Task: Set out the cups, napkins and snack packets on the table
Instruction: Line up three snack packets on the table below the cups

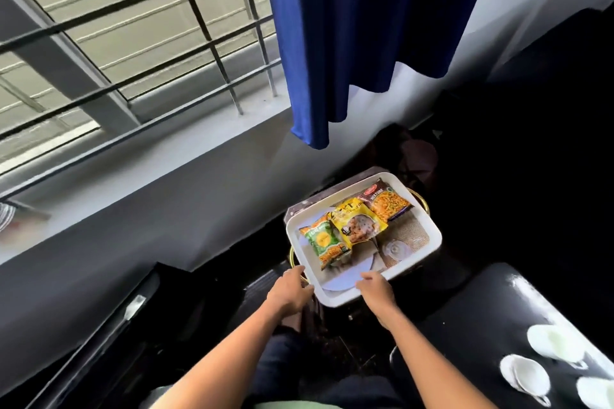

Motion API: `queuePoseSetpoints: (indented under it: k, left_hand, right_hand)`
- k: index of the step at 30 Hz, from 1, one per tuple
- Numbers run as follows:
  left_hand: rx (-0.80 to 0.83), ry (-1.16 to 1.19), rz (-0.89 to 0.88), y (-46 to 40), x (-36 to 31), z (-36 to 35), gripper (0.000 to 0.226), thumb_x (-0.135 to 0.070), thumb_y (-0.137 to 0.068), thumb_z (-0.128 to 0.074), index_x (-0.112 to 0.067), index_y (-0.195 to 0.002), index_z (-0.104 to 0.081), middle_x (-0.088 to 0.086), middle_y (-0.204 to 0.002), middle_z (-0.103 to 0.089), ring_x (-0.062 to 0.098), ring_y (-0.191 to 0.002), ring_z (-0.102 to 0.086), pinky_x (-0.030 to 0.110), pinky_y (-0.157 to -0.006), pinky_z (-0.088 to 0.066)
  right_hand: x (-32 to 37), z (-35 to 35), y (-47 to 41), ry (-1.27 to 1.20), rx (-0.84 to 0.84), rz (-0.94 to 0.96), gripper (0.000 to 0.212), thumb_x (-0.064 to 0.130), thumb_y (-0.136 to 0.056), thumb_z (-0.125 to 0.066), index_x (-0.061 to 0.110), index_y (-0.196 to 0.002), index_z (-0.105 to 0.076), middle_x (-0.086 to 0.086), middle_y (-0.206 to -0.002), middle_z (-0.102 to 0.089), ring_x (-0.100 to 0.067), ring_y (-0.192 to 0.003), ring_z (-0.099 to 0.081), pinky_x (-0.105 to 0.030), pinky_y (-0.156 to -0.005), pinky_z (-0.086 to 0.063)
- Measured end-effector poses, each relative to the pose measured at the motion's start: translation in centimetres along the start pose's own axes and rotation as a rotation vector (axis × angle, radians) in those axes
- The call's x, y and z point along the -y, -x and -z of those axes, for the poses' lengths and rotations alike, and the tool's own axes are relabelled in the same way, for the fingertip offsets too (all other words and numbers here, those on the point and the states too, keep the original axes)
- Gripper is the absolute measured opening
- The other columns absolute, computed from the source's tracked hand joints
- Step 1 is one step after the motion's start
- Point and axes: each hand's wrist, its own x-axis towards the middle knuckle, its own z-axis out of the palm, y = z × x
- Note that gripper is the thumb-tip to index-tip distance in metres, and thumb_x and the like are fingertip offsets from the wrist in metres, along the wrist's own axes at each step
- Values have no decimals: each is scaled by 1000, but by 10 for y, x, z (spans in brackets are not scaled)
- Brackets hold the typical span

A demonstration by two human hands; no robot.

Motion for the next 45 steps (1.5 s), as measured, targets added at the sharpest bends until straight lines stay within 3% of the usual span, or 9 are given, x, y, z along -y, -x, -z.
queuePoseSetpoints:
  k: [3,6,12,19,27,32,36,39,45]
  left_hand:
    - [-4,-6,-17,-21,14,25,47,-31,-85,-55,-16,-130,-52,10,-129,-59,27,-116,-57,31,-92,-44]
    - [17,-18,-17,-40,27,43,48,-31,-85,-55,-16,-131,-50,8,-130,-59,25,-117,-57,31,-94,-44]
    - [113,-95,-8,-68,46,60,61,-31,-92,-52,-12,-146,-30,10,-149,-40,23,-136,-40,31,-112,-32]
    - [188,-57,-30,-83,47,56,53,-32,-91,-53,-14,-139,-41,9,-141,-50,24,-126,-50,30,-103,-38]
    - [219,298,24,-81,16,52,41,-36,-100,-37,-6,-117,-59,8,-117,-62,22,-106,-57,34,-93,-41]
    - [315,713,208,-83,0,56,62,-58,-94,-37,-19,-141,-40,2,-134,-50,30,-126,-50,45,-100,-43]
    - [255,994,266,-87,-14,57,31,-39,-86,-64,-16,-107,-64,-1,-102,-73,18,-95,-66,38,-82,-53]
    - [241,959,184,-84,-23,55,15,-29,-83,-70,-15,-89,-67,-3,-74,-75,15,-76,-69,30,-68,-53]
    - [449,682,-78,-56,-40,33,17,-16,-81,-73,-8,-96,-68,1,-83,-75,13,-72,-72,21,-61,-56]
  right_hand:
    - [24,-21,-20,-161,-63,-69,31,9,-89,-54,-14,-110,-57,-29,-114,-60,-41,-108,-56,-45,-89,-46]
    - [40,-40,-38,-349,-90,-176,24,14,-92,-54,6,-70,-52,-13,-67,-48,-28,-66,-47,-35,-60,-35]
    - [64,-68,-70,-756,-156,-398,48,18,-90,-60,-10,-127,-44,-28,-127,-54,-41,-115,-55,-52,-98,-46]
    - [60,-80,-81,-780,-191,-443,40,17,-83,-70,-11,-110,-58,-29,-114,-63,-40,-106,-62,-49,-92,-50]
    - [57,-75,-58,-926,-128,-418,26,15,-80,-73,-1,-91,-57,-16,-91,-61,-20,-69,-56,-26,-55,-46]
    - [54,-64,-30,-1037,43,-346,18,15,-81,-71,6,-91,-59,-10,-82,-65,-18,-73,-61,-27,-61,-45]
    - [49,-54,-10,-1058,167,-288,24,16,-83,-69,8,-102,-57,-7,-87,-66,-17,-79,-62,-27,-68,-46]
    - [41,-40,3,-945,183,-237,20,22,-81,-71,20,-98,-62,1,-90,-66,-13,-82,-62,-28,-72,-44]
    - [22,-2,19,-904,90,-141,24,34,-79,-71,26,-101,-66,3,-100,-68,-15,-97,-59,-34,-82,-41]
